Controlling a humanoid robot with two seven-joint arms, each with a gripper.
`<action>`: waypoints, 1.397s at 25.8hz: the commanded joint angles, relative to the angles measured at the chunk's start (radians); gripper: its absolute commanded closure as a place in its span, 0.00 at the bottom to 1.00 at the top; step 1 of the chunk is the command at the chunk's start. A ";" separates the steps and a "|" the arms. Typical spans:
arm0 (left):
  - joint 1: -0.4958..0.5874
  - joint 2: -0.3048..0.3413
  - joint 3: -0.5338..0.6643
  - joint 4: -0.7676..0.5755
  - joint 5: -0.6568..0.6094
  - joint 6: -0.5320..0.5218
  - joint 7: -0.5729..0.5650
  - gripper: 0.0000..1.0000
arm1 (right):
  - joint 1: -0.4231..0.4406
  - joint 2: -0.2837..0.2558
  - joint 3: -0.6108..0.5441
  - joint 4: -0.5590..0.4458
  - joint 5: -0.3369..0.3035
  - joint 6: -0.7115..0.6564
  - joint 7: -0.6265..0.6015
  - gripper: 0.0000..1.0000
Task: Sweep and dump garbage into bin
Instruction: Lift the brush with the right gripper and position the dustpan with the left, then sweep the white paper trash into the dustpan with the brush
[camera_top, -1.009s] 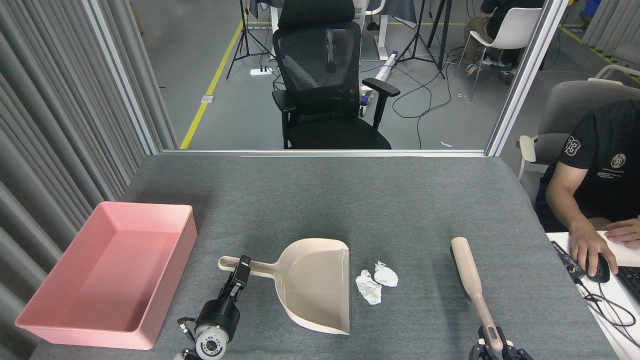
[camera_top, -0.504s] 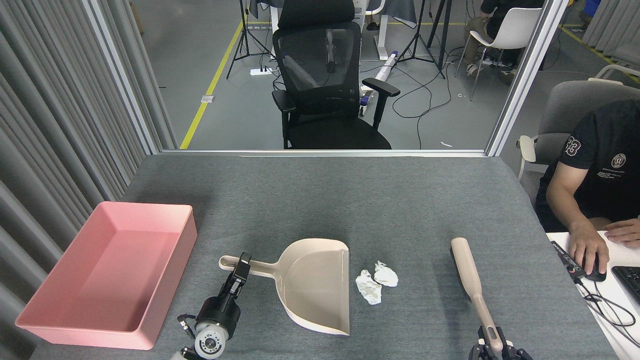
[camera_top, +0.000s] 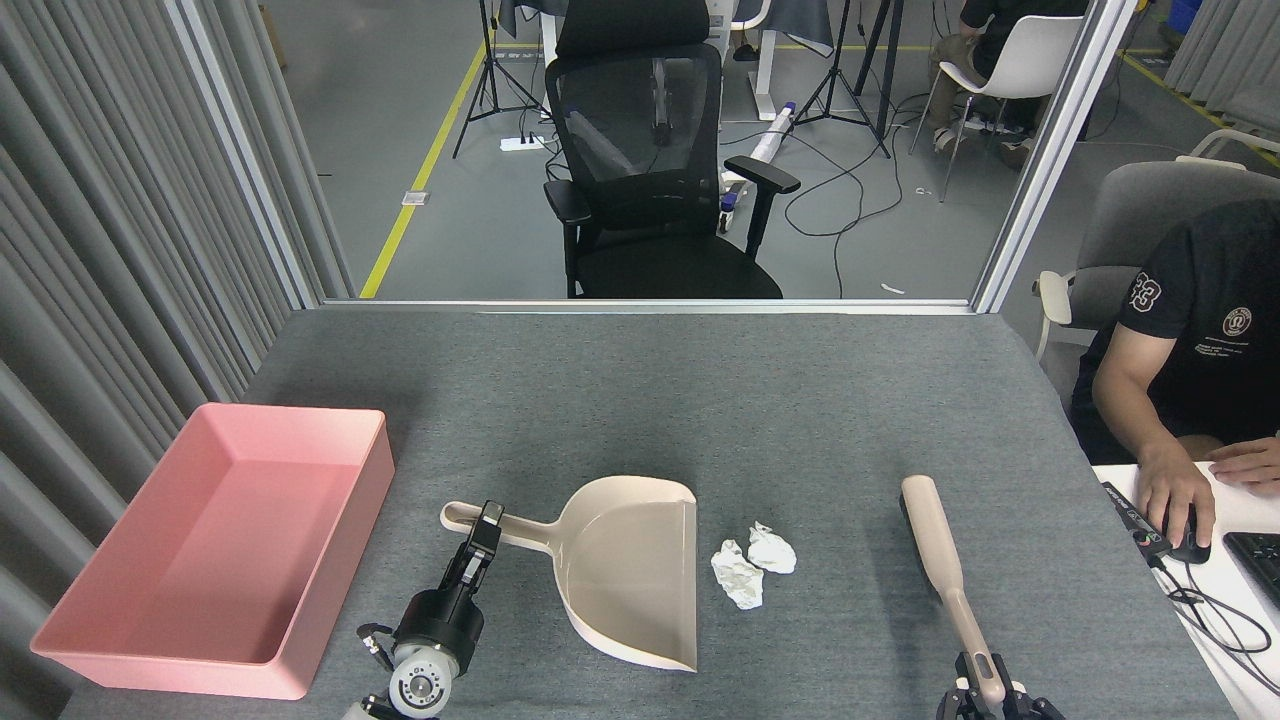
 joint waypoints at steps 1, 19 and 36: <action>0.000 -0.001 0.000 -0.006 -0.003 -0.009 -0.018 0.83 | 0.000 0.003 0.001 -0.001 -0.001 0.000 -0.003 0.84; -0.001 0.000 -0.003 -0.028 -0.035 -0.004 -0.009 0.83 | 0.026 0.112 0.204 0.011 0.004 0.006 -0.005 0.84; 0.000 -0.001 0.012 -0.037 -0.021 0.006 -0.015 0.83 | -0.005 0.129 0.592 -0.058 -0.037 0.213 -0.056 0.84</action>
